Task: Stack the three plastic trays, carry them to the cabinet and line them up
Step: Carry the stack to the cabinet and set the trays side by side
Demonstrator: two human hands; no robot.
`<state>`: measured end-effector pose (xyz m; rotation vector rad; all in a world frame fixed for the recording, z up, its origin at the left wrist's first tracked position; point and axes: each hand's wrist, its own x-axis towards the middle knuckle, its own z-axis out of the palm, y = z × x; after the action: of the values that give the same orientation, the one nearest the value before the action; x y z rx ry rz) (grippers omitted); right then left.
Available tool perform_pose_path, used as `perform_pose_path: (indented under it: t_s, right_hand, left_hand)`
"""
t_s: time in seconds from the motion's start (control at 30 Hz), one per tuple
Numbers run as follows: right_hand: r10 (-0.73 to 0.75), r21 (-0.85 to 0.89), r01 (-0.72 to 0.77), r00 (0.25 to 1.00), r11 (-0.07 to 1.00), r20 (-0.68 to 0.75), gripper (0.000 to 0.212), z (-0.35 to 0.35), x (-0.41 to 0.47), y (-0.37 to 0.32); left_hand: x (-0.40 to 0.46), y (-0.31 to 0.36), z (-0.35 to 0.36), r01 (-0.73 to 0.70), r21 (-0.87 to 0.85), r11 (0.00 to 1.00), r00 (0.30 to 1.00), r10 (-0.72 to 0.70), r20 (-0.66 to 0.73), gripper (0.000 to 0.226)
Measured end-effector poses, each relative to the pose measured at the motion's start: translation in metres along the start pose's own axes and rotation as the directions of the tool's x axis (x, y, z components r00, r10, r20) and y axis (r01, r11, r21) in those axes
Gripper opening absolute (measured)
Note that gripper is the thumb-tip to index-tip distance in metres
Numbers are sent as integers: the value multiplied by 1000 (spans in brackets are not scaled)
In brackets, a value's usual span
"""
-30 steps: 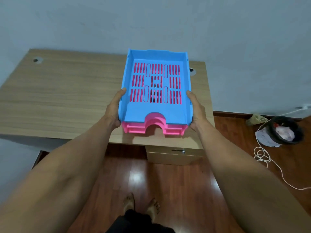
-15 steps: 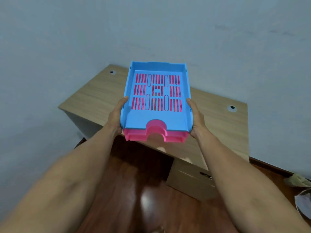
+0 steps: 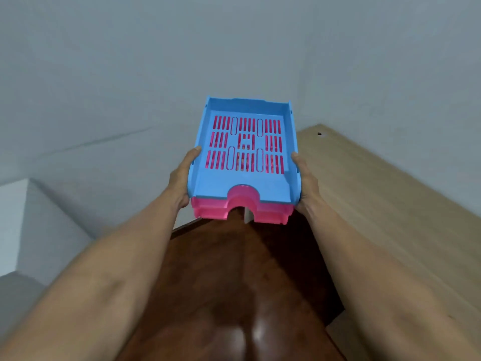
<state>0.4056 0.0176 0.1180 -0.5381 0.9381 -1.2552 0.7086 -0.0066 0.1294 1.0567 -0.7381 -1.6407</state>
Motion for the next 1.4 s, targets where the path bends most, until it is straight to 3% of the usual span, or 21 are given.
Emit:
perform_pose_path:
  t_s: [0.2, 0.37, 0.47, 0.67, 0.83, 0.97, 1.1, 1.2, 1.4]
  right_hand:
    - [87, -159, -55, 976, 986, 198, 80, 146, 9, 77]
    - [128, -237, -49, 935, 970, 331, 79, 263, -7, 147]
    - [189, -277, -75, 892, 958, 411, 79, 325, -23, 188]
    - [373, -398, -167, 764, 902, 526, 87, 432, -67, 283]
    - [512, -491, -222, 612, 843, 603, 87, 503, -109, 358]
    - [572, -536, -239, 521, 810, 633, 71, 552, -145, 409]
    - [644, -600, -248, 406, 761, 649, 86, 599, -172, 461]
    - [688, -649, -236, 331, 723, 646, 86, 637, -189, 498]
    - [729, -696, -221, 266, 683, 631, 89, 725, -216, 566]
  left_hand:
    - [-90, 65, -141, -143, -11, 990, 965, 137, -225, 78]
    - [-187, 100, -239, -280, -17, 960, 888, 252, -385, 64]
    - [-246, 108, -290, -340, -19, 940, 827, 289, -482, 67]
    - [-365, 105, -379, -452, 7, 892, 660, 340, -670, 73]
    - [-453, 94, -431, -547, -28, 836, 577, 353, -737, 69]
    - [-510, 82, -464, -630, -99, 770, 536, 339, -773, 67]
    - [-556, 79, -496, -678, -88, 730, 464, 332, -821, 69]
    - [-584, 80, -526, -705, -41, 708, 381, 328, -864, 69]
    - [-630, 103, -609, -713, -24, 701, 319, 294, -901, 71]
